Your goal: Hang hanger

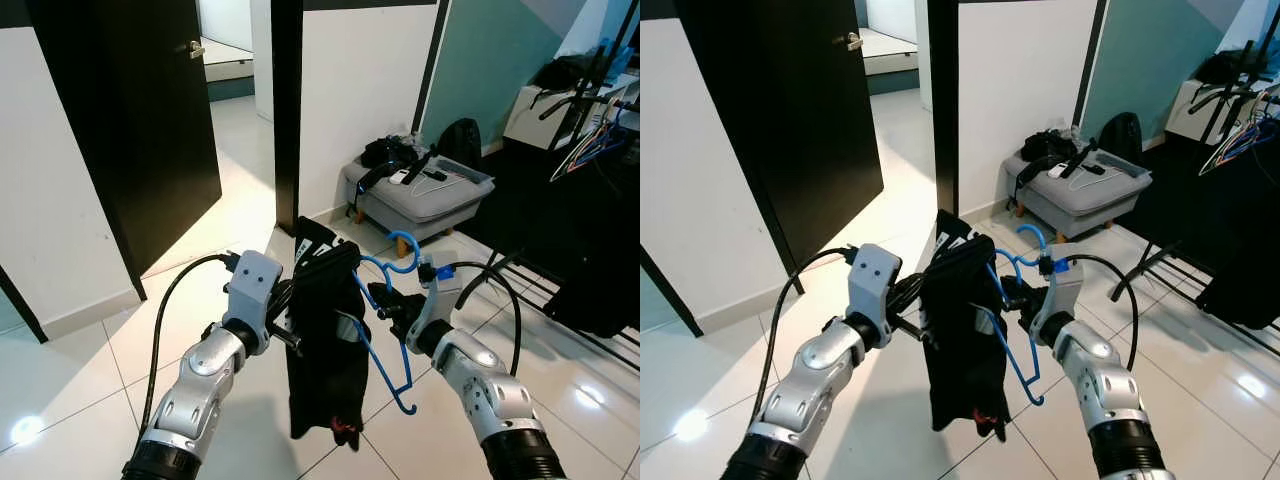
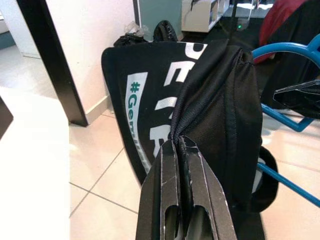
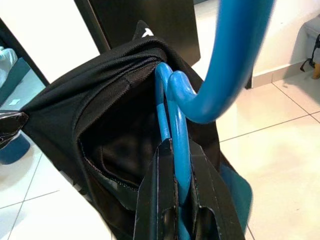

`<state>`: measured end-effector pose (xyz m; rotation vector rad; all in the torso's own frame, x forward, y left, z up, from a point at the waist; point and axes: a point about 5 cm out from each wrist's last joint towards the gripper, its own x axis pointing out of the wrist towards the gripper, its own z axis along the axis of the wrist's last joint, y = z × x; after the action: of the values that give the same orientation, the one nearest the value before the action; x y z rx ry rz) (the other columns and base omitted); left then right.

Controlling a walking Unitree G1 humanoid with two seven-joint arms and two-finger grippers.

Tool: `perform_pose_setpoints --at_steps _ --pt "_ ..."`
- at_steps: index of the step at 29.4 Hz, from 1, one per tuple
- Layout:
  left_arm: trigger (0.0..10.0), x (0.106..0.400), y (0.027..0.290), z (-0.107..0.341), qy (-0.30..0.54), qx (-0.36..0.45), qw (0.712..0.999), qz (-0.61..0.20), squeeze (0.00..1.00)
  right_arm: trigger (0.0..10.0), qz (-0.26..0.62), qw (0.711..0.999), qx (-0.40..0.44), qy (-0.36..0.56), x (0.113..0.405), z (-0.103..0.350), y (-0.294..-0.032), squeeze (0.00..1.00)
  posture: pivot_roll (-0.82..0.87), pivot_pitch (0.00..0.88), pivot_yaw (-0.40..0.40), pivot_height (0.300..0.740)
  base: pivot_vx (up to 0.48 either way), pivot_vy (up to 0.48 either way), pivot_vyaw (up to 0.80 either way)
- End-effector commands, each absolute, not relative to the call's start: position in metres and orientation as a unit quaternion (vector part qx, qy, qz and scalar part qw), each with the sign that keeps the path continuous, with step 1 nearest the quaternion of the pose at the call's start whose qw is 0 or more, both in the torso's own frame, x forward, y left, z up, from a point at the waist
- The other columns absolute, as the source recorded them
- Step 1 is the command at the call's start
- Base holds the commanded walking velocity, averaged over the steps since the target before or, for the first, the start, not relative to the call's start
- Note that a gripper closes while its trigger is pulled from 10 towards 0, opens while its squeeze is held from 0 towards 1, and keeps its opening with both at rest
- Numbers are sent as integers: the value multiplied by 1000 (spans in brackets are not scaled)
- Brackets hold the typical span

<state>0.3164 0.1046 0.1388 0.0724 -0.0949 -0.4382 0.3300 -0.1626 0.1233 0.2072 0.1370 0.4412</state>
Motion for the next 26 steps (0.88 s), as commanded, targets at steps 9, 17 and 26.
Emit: perform_pose_setpoints --at_steps 9,17,26 --pt "10000 321 115 137 -57 -12 980 -189 0 10000 182 977 104 36 335 129 -187 0 72 0 -103 740 0 0 0" --pt "10000 323 118 139 -63 -27 981 -183 0 10000 182 977 103 30 335 129 -186 0 67 0 -91 740 0 0 0" --pt "10000 325 119 139 -66 -47 979 -186 0 10000 182 977 107 27 335 127 -186 0 64 0 -77 740 0 0 0"
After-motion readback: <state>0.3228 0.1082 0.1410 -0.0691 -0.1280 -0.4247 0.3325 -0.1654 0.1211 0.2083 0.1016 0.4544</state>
